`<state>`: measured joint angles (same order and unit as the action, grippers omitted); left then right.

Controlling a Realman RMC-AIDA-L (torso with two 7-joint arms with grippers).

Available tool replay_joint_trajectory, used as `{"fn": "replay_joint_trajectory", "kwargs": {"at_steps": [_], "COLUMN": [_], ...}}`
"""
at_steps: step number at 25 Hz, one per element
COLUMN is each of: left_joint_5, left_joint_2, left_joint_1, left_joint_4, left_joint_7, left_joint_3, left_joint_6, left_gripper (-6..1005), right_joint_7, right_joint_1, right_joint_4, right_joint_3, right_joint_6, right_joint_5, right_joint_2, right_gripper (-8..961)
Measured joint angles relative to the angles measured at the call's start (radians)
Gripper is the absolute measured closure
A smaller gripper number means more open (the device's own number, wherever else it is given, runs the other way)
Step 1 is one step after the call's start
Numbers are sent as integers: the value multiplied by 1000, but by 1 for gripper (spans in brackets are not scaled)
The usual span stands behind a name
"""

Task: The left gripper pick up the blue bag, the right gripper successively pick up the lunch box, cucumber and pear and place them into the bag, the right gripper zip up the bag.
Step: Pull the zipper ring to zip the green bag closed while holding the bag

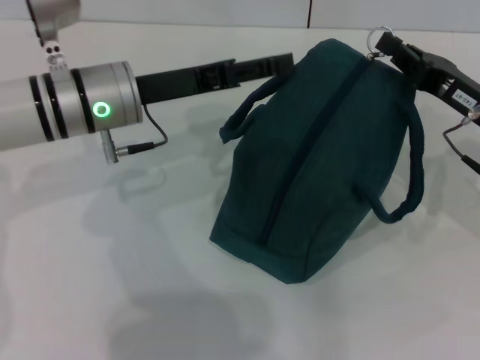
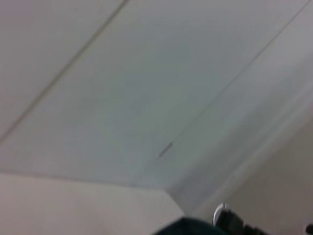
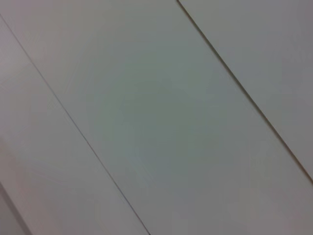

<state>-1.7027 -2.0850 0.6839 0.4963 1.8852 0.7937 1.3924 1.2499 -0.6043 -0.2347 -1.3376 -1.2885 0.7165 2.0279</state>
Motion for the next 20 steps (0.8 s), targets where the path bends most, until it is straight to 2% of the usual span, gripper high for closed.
{"fn": "replay_joint_trajectory", "kwargs": {"at_steps": [7, 20], "left_joint_5": [-5, 71], "left_joint_2": [0, 0], "left_joint_1": [-6, -16], "left_joint_4": [30, 57], "left_joint_7": [79, 76], "left_joint_3": [84, 88], "left_joint_6": [5, 74], "left_gripper": [192, 223], "right_joint_7": [0, 0], "right_joint_1": [16, 15], "right_joint_4": [5, 8], "right_joint_3": [0, 0], "right_joint_6": [-10, -27], "right_joint_5": [-5, -3], "right_joint_2": [0, 0], "right_gripper": [948, 948]}}
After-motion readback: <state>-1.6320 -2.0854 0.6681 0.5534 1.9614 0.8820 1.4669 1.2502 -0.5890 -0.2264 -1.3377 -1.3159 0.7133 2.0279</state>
